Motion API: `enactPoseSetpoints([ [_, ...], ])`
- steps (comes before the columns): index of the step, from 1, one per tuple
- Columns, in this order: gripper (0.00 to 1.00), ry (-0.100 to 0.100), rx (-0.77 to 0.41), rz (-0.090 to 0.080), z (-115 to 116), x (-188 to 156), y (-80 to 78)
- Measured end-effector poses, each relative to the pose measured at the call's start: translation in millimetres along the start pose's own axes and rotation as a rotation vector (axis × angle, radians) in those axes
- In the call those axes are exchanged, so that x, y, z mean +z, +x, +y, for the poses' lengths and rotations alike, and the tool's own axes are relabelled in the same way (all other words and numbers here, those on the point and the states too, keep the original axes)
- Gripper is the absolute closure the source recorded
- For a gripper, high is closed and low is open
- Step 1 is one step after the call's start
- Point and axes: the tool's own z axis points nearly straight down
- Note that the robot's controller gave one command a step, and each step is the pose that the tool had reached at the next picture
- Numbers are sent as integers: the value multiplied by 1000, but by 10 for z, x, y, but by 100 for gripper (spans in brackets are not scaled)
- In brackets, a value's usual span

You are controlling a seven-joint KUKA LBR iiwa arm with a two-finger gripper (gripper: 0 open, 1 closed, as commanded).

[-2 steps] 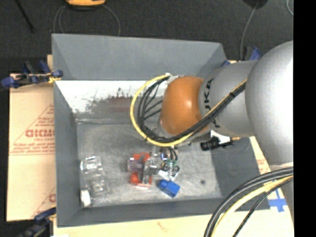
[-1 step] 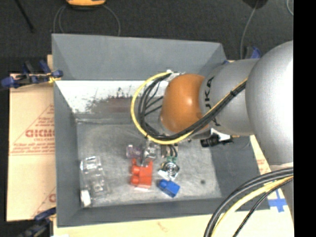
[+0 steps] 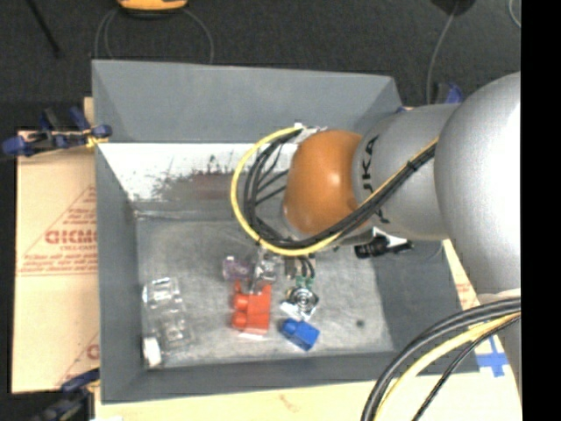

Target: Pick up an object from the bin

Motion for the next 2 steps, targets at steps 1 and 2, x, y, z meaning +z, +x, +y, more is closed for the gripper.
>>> enactPoseSetpoints([
  [1,100,0,-23,0,4,0,0],
  [2,100,-4,-136,-10,87,10,-157],
])
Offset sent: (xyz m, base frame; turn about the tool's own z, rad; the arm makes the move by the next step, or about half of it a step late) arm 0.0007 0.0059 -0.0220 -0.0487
